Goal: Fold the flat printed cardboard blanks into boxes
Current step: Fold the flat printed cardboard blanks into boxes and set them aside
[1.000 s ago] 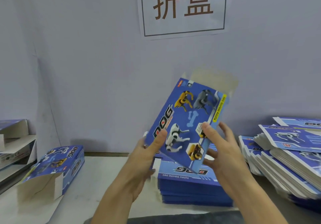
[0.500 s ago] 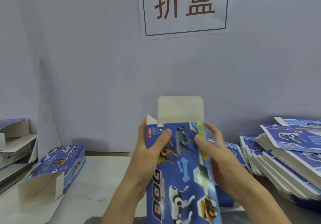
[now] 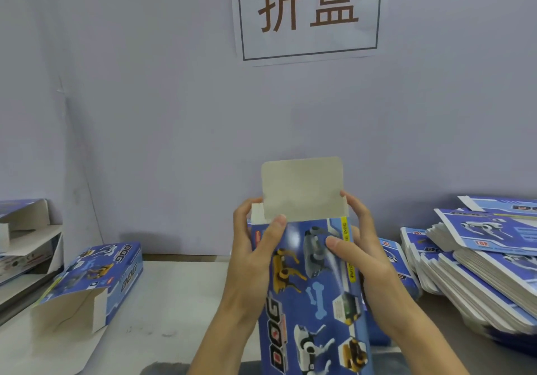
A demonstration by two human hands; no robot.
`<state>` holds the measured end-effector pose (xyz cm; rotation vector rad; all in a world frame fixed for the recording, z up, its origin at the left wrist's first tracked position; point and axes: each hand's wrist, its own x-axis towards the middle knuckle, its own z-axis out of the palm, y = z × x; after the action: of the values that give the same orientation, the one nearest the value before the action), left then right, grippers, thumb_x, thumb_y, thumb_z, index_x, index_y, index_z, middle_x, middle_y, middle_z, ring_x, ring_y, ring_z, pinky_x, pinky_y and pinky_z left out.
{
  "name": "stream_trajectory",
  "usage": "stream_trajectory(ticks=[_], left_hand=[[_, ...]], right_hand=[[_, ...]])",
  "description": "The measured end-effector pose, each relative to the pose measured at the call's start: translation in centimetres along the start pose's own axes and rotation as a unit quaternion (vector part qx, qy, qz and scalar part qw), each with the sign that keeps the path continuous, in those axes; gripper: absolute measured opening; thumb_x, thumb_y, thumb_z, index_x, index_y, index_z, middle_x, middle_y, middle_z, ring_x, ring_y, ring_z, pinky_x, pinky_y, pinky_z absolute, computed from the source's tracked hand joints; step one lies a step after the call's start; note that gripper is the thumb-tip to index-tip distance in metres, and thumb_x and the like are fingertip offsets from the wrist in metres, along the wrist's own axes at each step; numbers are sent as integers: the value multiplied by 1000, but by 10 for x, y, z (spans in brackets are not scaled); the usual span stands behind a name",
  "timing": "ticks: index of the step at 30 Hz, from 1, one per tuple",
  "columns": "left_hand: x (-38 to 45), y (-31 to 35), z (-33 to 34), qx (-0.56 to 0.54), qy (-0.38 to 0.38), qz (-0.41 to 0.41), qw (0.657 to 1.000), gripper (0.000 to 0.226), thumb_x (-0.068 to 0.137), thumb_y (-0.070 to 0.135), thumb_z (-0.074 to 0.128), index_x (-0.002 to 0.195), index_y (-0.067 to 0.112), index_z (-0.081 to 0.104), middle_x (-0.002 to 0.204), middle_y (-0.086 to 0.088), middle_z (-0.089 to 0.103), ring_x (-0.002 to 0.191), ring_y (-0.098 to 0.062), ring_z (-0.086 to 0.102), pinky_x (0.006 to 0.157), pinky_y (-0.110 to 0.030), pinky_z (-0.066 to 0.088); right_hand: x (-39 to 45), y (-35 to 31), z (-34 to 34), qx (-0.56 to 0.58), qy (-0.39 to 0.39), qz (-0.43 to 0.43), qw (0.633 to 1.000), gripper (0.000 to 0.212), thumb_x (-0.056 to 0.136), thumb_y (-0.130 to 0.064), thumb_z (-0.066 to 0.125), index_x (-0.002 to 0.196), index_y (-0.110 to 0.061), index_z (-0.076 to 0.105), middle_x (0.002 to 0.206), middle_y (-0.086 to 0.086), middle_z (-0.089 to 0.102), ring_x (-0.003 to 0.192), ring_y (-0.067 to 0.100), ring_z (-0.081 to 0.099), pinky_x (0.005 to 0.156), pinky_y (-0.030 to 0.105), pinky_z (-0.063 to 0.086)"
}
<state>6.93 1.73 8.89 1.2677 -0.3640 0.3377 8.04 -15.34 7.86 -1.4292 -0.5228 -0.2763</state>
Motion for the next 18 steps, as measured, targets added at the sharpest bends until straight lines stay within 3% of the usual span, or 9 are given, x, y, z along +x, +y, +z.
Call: stream_trajectory(ticks=[2, 3, 5, 7, 8, 10, 12, 16, 18], left_hand=[[2, 5, -10, 3, -5, -25, 1000, 47, 79, 48, 79, 116, 33, 54, 96, -10, 76, 81, -35, 75, 64, -42, 61], [2, 7, -16, 0, -14, -46, 999, 49, 78, 47, 81, 116, 32, 55, 88, -11, 75, 75, -35, 74, 61, -40, 60], [2, 10, -24, -7, -39, -83, 996, 54, 71, 47, 80, 117, 32, 57, 90, -12, 75, 76, -35, 74, 59, -39, 60], [3, 11, -29, -9, -53, -94, 994, 55, 69, 45, 80, 119, 36, 59, 104, -10, 76, 88, -36, 75, 62, -39, 62], [4, 11, -29, -10, -53, -94, 994, 55, 71, 43, 81, 121, 37, 59, 109, -9, 76, 92, -36, 75, 63, -39, 62], [4, 10, -26, -8, -44, -88, 995, 63, 69, 41, 88, 124, 39, 58, 111, -8, 76, 93, -35, 75, 65, -39, 62], [3, 8, -21, 4, -20, -70, 997, 65, 64, 48, 81, 123, 38, 56, 108, -7, 77, 91, -33, 76, 67, -39, 62], [3, 2, -14, 44, 32, -20, 998, 59, 66, 53, 71, 121, 40, 55, 106, -5, 76, 88, -29, 76, 66, -36, 62], [3, 1, -11, 73, 38, -7, 997, 52, 67, 58, 69, 114, 42, 54, 102, -9, 76, 83, -30, 76, 62, -35, 61]], right_hand=[[-1, -1, 0, 3, 6, 20, 1000, 53, 77, -45, 62, 127, -56, 48, 118, 15, 62, 114, 34, 60, 97, 57, 46], [-1, -1, 1, 3, 7, 27, 1000, 51, 74, -48, 62, 123, -54, 50, 116, 17, 61, 113, 38, 59, 97, 61, 43], [-1, 1, 5, 0, 5, 23, 1000, 54, 70, -53, 62, 122, -50, 50, 110, 15, 61, 106, 34, 62, 87, 51, 51], [-1, 3, 11, 12, 5, 6, 1000, 51, 76, -46, 61, 125, -44, 50, 110, 10, 64, 98, 21, 67, 71, 25, 52], [-1, 4, 14, 22, 4, -1, 1000, 48, 79, -42, 58, 126, -41, 50, 113, 10, 66, 98, 18, 69, 71, 21, 53], [-2, 6, 21, 44, 8, -7, 999, 46, 83, -39, 54, 129, -39, 49, 117, 10, 66, 102, 23, 71, 79, 31, 57], [-4, 7, 26, 52, 16, -15, 998, 46, 86, -39, 53, 131, -36, 50, 119, 9, 68, 106, 26, 70, 83, 35, 57], [-4, 8, 29, 16, 38, -36, 998, 42, 92, -44, 45, 129, -27, 57, 116, -4, 72, 107, 12, 69, 80, 17, 54], [-4, 9, 29, -2, 55, -33, 998, 43, 94, -49, 40, 122, -25, 63, 116, -6, 72, 107, 10, 69, 79, 20, 56]])
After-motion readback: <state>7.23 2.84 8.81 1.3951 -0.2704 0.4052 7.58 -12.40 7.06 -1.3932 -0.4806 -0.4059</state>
